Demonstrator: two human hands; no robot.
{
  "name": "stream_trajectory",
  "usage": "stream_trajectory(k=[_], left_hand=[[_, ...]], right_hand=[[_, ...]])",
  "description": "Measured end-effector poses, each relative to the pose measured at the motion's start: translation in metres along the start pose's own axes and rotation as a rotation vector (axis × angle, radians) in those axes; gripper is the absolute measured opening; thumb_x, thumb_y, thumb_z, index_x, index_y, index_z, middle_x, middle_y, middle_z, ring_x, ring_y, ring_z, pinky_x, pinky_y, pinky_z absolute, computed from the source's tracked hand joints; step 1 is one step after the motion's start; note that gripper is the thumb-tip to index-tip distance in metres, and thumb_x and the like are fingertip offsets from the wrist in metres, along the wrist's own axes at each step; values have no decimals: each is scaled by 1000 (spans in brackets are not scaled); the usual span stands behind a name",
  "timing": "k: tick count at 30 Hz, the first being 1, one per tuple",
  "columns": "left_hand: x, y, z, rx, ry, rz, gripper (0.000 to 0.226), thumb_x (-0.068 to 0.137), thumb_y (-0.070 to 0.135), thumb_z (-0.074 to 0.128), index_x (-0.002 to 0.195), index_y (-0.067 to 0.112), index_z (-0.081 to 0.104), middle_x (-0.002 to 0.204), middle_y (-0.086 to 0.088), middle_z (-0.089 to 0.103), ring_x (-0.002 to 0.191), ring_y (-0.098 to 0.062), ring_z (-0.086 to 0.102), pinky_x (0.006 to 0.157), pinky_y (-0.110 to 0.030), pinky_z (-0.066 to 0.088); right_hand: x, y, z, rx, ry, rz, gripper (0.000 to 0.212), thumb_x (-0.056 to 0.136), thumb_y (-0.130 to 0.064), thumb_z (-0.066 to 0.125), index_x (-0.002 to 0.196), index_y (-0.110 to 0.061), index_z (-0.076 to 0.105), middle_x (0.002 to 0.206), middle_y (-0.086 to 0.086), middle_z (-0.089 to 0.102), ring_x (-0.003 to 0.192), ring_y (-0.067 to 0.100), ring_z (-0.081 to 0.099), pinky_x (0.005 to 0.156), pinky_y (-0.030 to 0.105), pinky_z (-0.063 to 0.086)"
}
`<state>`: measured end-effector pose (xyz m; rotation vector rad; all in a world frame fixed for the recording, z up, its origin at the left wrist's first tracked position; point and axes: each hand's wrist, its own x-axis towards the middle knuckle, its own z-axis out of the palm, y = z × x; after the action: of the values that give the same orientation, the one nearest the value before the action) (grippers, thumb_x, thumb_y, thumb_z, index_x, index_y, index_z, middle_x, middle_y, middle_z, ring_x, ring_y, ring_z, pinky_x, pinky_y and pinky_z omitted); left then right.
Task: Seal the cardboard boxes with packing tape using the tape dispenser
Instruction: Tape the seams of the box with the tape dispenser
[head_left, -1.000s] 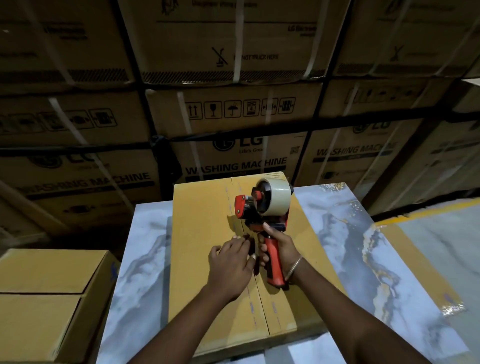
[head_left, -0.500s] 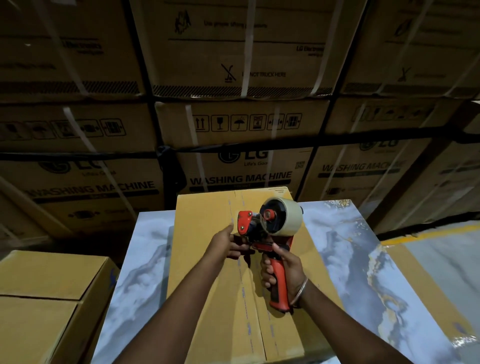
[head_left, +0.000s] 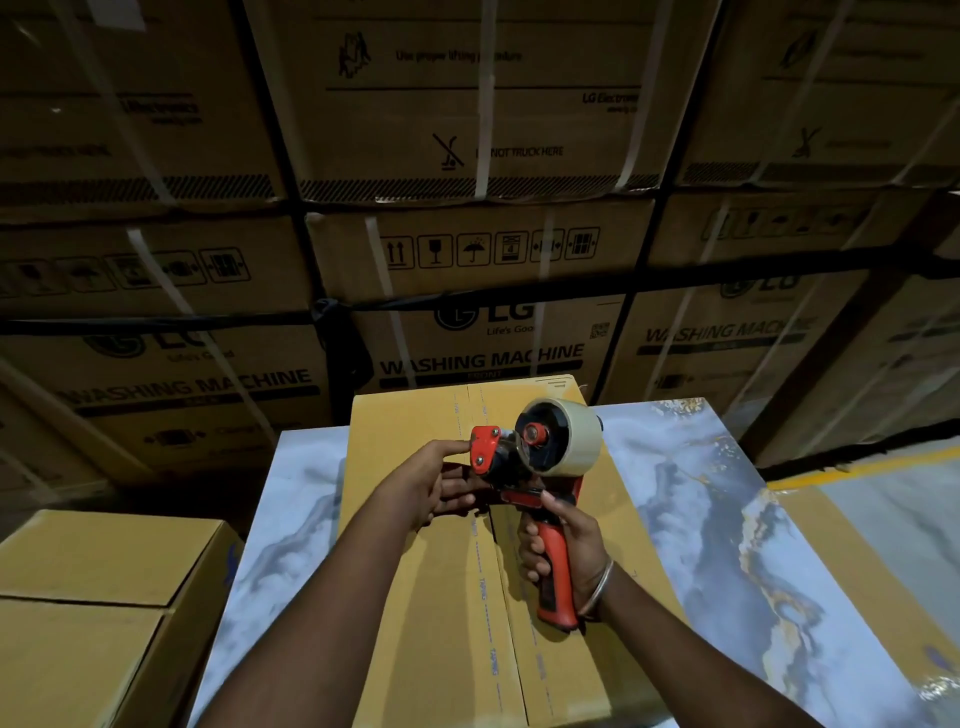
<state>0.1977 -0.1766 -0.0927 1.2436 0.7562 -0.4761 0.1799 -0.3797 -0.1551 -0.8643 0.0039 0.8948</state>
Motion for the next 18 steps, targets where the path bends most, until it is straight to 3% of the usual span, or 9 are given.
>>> stream_trajectory(k=[4,7,10,15,18], left_hand=[[7,0,-5,-23,-14,-38,35,94,27,52,104,-3,68,87,-15,77,63,-20,72,55,-25,57],[8,2,-8,-33,-22,-55,58,100,45,38,97,-5,69,85,-17,76,61,-23,70,56,-27,57],[6,4,-5,35,-10,-47,62,96,56,50,97,-2,71,88,-14,77,64,-21,71,61,-27,56],[2,8,0,108,31,-53,33,91,34,64,100,4,70,86,-8,78,57,-14,68,50,-19,52],[5,8,-1,35,36,-40,27,96,22,55,97,1,71,85,-14,77,60,-16,72,54,-23,58]], right_hand=[[1,1,-1,-15,4,3,57,55,-50,92,65,-8,56,50,2,49,35,15,46,42,26,45],[1,0,-1,-25,10,6,57,54,-51,93,65,-9,56,50,2,47,35,15,46,43,25,44],[0,0,0,-29,11,7,57,54,-51,93,65,-9,56,50,2,48,35,14,46,42,25,44],[0,0,0,-15,19,5,58,52,-51,93,64,-9,55,50,2,47,34,15,45,42,25,44],[1,0,0,-4,24,22,58,51,-51,94,64,-9,55,49,2,47,34,15,45,42,26,44]])
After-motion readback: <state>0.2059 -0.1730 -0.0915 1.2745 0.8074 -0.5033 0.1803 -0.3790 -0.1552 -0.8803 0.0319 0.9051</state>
